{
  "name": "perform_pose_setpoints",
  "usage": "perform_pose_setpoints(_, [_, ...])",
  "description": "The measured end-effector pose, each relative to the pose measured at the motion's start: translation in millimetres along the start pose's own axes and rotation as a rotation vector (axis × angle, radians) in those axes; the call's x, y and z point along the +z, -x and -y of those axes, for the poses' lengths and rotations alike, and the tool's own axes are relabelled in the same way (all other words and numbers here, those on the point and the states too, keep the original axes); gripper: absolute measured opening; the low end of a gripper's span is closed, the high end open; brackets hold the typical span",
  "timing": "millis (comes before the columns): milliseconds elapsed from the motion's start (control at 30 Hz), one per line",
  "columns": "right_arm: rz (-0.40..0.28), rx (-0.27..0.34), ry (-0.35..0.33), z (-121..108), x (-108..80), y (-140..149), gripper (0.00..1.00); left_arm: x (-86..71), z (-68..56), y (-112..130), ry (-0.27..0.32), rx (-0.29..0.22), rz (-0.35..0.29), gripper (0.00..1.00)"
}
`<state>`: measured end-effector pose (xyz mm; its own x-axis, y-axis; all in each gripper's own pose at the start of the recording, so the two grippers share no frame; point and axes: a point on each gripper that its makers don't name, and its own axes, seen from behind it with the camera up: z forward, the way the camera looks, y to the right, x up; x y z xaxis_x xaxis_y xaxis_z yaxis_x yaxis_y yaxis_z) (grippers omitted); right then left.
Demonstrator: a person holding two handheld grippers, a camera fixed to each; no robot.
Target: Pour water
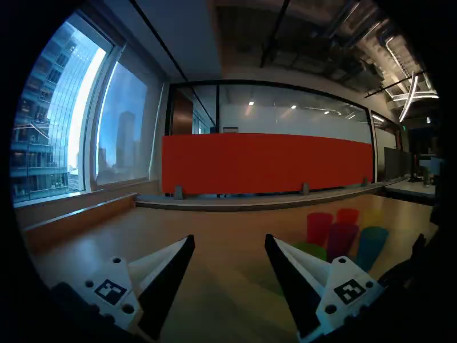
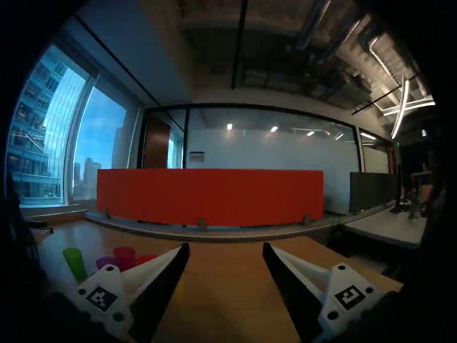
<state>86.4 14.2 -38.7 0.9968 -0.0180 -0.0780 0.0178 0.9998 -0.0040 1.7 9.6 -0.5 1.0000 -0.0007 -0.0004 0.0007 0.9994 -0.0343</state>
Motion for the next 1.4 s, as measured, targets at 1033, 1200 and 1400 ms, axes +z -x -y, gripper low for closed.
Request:
perform_pose_setpoints(1033, [0.028,0.039,-0.011,12.3,30.5,67.5,0.99,0.2,-0.6,0.2,0.0,0.0,0.0,0.91])
perform_pose_setpoints(1200, [0.038,0.036,-0.012,11.2,30.9,74.3,0.99,0.4,-0.9,0.1,0.0,0.0,0.0,0.91])
perform_pose_setpoints(1400, [0.042,0.035,-0.013,11.3,31.1,78.5,0.99,0.3,-0.9,0.2,0.0,0.0,0.0,0.91])
